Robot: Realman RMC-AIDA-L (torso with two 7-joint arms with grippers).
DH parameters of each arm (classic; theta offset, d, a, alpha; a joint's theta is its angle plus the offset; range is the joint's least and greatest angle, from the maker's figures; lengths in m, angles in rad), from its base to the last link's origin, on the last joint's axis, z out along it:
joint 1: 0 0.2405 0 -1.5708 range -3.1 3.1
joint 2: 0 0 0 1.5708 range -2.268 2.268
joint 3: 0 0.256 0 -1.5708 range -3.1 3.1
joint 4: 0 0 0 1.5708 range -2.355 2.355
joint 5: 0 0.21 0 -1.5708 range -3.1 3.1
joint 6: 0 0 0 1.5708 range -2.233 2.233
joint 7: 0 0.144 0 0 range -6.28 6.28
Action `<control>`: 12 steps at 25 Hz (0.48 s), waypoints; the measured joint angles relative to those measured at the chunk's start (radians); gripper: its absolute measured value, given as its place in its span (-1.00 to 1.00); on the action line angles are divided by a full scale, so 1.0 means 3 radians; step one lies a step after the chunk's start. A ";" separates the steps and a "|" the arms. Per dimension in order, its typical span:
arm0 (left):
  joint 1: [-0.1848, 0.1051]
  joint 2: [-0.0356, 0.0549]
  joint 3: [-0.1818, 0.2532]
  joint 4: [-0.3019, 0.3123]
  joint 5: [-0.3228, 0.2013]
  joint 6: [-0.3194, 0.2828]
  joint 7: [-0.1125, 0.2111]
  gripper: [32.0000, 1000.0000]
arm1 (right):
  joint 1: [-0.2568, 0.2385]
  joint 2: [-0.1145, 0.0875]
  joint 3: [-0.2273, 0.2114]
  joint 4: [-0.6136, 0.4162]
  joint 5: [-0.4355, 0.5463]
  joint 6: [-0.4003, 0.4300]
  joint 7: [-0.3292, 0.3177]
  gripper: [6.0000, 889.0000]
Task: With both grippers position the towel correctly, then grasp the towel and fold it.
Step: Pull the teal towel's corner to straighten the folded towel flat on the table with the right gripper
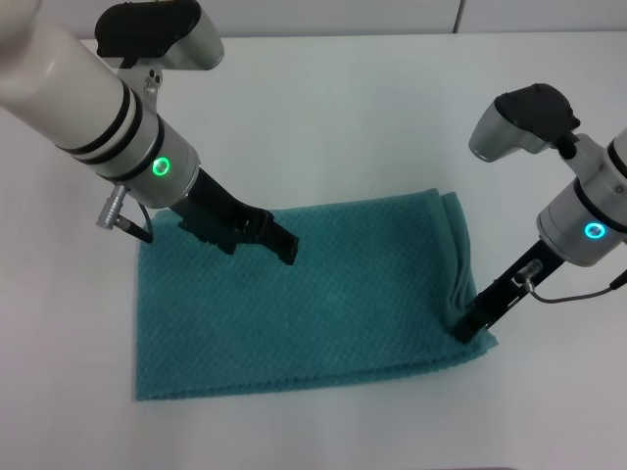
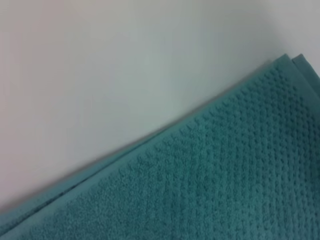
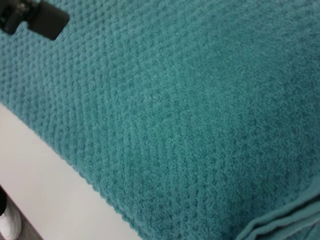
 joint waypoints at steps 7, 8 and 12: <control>0.0004 0.0000 -0.0005 0.0004 0.0009 0.0001 -0.0003 0.76 | 0.0001 0.0000 -0.0006 -0.0006 -0.0009 -0.0085 -0.0055 -0.79; 0.0004 0.0000 -0.0005 0.0005 0.0010 0.0001 -0.0004 0.76 | 0.0000 0.0000 -0.0007 -0.0006 -0.0010 -0.0096 -0.0057 -0.79; 0.0004 0.0000 -0.0005 0.0006 0.0015 0.0001 -0.0005 0.76 | 0.0001 0.0000 -0.0011 -0.0006 -0.0013 -0.0122 -0.0079 -0.78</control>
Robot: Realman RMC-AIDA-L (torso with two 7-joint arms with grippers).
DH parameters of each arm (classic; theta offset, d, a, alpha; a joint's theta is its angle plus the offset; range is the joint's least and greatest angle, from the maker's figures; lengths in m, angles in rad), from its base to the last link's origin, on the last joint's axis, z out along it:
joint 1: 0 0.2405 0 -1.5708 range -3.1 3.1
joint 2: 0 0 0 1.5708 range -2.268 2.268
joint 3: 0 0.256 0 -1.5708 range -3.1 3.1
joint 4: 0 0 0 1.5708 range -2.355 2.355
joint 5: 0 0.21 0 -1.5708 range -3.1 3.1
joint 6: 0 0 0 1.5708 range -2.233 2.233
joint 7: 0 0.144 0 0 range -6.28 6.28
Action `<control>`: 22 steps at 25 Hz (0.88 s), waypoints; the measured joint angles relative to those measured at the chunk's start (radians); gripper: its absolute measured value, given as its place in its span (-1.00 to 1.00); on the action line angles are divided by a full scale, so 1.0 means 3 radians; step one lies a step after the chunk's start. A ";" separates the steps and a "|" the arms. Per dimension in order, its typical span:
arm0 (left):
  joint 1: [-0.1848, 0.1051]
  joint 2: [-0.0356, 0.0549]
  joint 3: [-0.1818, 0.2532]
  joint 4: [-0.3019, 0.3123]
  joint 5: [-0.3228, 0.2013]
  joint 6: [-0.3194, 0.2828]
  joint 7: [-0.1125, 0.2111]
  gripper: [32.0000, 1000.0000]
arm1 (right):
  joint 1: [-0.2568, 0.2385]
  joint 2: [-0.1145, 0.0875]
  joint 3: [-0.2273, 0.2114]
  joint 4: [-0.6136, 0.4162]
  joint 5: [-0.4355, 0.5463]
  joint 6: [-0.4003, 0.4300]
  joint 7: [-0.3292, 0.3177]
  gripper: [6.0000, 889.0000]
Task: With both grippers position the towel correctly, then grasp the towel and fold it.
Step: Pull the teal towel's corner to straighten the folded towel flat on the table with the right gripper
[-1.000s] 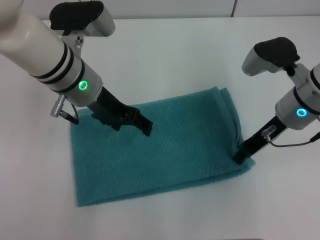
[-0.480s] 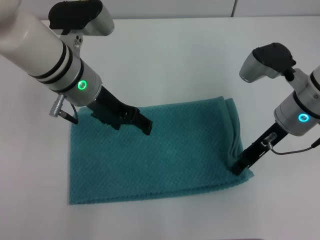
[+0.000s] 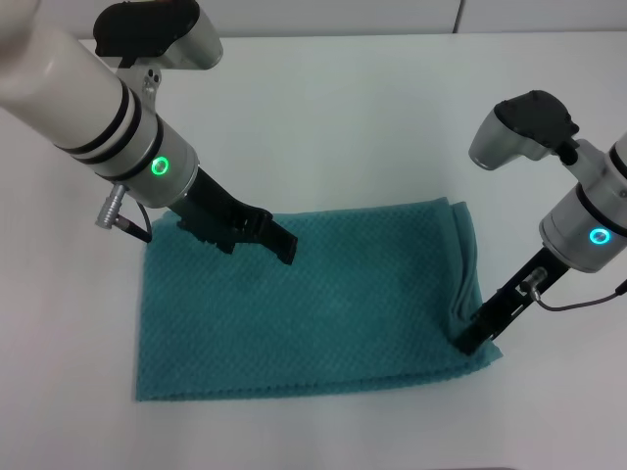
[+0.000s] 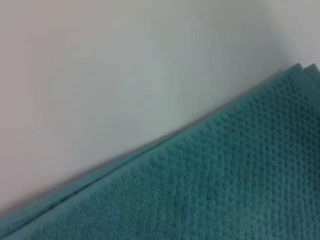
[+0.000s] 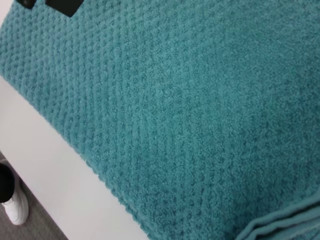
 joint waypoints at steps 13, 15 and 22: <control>-0.0001 0.0000 0.0000 0.0000 0.0001 0.0000 -0.0001 0.76 | -0.0005 -0.0003 0.0038 -0.0007 0.0011 -0.0030 -0.0004 -0.77; -0.0001 0.0000 0.0000 0.0000 0.0001 0.0000 -0.0002 0.76 | -0.0004 -0.0007 0.0052 -0.0011 0.0015 -0.0028 0.0005 -0.77; 0.0002 0.0000 0.0000 0.0000 0.0008 0.0000 -0.0004 0.75 | -0.0029 -0.0008 0.0057 -0.0130 0.0022 -0.0047 0.0016 -0.72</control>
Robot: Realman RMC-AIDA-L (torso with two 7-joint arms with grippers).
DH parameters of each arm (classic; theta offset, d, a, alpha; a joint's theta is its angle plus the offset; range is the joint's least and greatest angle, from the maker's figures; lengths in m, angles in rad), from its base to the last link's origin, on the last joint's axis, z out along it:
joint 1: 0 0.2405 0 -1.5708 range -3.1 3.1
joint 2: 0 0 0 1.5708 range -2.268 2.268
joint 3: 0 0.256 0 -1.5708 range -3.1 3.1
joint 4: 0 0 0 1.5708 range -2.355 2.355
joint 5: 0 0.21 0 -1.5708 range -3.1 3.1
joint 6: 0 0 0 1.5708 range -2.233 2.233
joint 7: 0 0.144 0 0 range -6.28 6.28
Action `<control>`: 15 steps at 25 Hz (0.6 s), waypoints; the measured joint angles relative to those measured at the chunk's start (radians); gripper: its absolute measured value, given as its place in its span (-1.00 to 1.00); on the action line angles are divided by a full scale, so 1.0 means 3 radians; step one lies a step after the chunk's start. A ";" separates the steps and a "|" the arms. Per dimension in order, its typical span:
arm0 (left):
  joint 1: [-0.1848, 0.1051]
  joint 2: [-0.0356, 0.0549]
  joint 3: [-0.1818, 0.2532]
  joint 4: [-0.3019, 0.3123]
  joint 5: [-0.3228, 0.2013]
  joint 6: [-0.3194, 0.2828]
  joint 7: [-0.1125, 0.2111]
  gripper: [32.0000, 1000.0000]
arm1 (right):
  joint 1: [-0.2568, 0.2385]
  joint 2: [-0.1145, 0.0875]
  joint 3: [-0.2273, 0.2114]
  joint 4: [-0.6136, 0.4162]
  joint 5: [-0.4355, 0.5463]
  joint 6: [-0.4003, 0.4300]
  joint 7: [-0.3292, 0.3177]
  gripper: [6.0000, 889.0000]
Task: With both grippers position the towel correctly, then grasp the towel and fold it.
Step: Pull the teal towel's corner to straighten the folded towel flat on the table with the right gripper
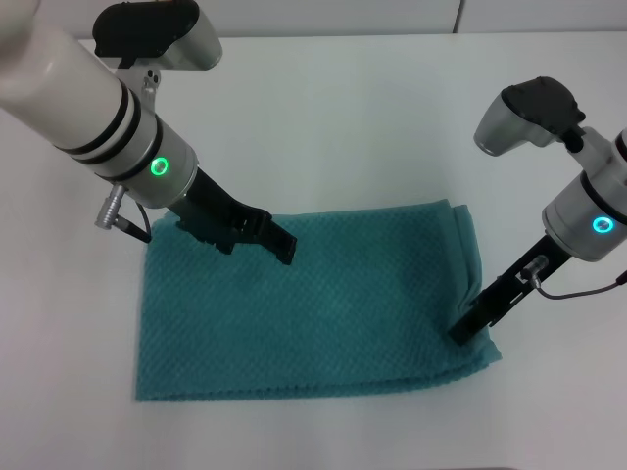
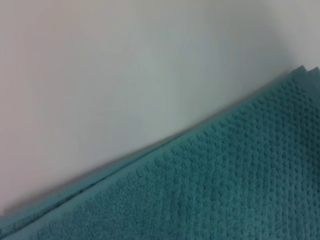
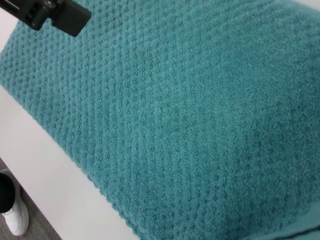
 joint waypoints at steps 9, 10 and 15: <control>0.0030 0.0000 0.0000 0.0000 0.0003 0.0000 0.0003 0.75 | -0.0019 -0.0012 0.0000 -0.0056 0.0000 -0.0047 0.0079 -0.33; 0.0031 0.0001 -0.0001 0.0000 0.0003 0.0000 0.0003 0.75 | -0.0019 -0.0012 0.0000 -0.0060 0.0000 -0.0055 0.0080 -0.29; 0.0033 0.0004 -0.0034 0.0000 0.0005 0.0005 0.0007 0.75 | -0.0023 -0.0011 0.0000 -0.0101 0.0000 -0.0069 0.0086 0.45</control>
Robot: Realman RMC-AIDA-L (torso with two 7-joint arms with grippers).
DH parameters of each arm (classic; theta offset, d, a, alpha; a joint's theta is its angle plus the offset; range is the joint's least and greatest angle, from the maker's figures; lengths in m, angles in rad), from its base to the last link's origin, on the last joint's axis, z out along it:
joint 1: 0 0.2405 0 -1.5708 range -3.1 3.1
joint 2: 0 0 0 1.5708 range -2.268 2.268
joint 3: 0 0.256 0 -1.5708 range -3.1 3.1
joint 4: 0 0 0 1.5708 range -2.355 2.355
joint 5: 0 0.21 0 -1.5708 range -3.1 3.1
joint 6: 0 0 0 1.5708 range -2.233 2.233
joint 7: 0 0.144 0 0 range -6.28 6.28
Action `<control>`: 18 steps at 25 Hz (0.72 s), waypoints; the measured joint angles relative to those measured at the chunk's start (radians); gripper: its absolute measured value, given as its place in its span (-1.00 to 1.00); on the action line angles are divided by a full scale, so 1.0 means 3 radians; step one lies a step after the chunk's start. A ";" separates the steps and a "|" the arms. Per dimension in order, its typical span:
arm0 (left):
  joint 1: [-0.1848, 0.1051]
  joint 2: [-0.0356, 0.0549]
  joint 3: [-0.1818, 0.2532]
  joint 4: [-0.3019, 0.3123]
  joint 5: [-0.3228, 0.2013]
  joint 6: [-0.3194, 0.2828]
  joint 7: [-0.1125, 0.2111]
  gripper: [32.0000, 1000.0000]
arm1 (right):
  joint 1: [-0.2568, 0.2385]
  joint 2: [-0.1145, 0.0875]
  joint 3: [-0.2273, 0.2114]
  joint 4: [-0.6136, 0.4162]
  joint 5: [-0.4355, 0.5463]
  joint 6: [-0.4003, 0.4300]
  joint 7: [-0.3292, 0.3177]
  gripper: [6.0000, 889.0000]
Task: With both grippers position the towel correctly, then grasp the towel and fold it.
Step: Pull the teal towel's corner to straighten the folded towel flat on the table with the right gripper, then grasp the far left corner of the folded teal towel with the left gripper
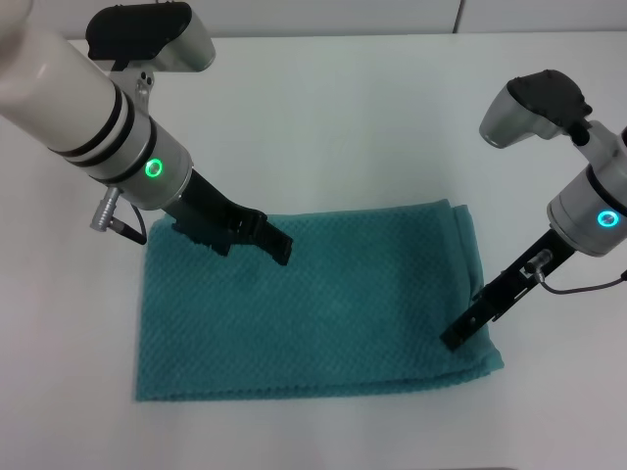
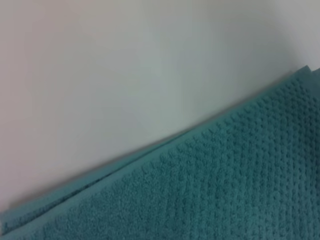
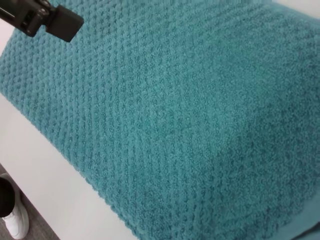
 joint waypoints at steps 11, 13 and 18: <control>0.0007 0.0001 -0.0001 0.0000 0.0003 0.0000 0.0002 0.75 | 0.0000 0.0000 0.0000 -0.0015 0.0000 -0.0017 0.0003 0.93; 0.0014 0.0001 -0.0001 0.0000 0.0003 0.0002 0.0002 0.75 | -0.0008 -0.0004 0.0000 -0.0083 0.0000 -0.0073 0.0003 0.93; 0.0052 0.0002 -0.0012 0.0000 0.0002 0.0009 0.0003 0.74 | -0.0241 -0.0052 0.0166 -0.0765 -0.0002 -0.0442 0.0090 0.93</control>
